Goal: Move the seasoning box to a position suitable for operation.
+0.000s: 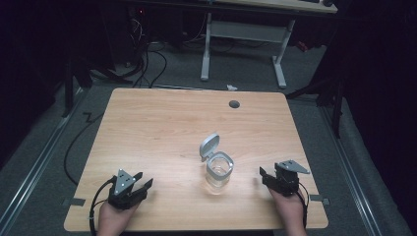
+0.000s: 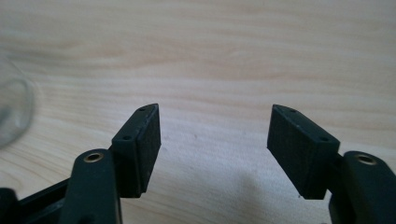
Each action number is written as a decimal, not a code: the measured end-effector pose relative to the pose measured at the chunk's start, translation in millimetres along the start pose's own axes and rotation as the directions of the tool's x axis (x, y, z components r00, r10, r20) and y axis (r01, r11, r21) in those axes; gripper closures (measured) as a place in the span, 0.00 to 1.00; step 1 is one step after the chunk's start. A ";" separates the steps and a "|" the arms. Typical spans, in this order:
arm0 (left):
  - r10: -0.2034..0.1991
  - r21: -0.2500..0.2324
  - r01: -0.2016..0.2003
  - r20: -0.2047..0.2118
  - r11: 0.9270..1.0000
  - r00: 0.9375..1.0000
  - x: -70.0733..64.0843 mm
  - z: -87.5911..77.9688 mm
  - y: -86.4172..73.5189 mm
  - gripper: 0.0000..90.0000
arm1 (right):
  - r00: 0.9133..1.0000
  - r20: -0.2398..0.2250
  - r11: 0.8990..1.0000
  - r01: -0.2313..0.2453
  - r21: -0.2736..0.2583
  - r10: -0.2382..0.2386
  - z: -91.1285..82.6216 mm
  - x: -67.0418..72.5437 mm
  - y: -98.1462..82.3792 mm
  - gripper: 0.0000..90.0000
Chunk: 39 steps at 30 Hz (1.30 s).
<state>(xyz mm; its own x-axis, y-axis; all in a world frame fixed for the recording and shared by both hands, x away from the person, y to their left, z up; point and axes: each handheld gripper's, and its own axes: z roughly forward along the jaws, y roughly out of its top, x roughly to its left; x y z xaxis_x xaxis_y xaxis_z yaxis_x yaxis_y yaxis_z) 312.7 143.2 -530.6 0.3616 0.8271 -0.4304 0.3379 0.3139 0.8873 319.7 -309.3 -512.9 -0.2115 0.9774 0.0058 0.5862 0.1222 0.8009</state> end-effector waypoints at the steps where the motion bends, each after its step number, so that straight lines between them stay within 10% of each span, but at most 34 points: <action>1: 0.000 0.000 0.000 0.005 1.000 1.000 -0.1 0.1 0.7 0.58 | 1.000 -0.008 1.000 0.001 -0.009 -0.002 -1.5 1.1 0.7 0.41; 9: -0.009 -0.003 0.009 0.027 1.000 1.000 0.4 4.8 3.6 0.57 | 0.999 -0.032 0.999 0.014 -0.033 -0.015 -6.6 6.5 -2.8 0.43; 22: -0.034 0.003 0.034 0.030 0.999 0.999 5.8 3.0 5.9 0.60 | 0.992 -0.089 0.993 0.076 -0.096 -0.085 -3.3 28.6 10.4 1.00; 39: -0.037 -0.010 0.037 0.016 0.999 0.999 5.9 3.9 2.2 0.67 | 0.968 -0.197 0.986 0.145 -0.080 -0.158 15.3 66.7 23.1 1.00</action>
<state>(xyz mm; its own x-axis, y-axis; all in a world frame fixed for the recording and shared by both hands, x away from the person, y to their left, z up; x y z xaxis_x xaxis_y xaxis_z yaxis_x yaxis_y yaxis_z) 318.9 147.0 -531.9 0.3630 0.8070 -0.4658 0.3425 0.3494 0.8722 331.1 -238.7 -503.1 -0.4513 0.8923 -0.0032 0.4846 0.2481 0.8388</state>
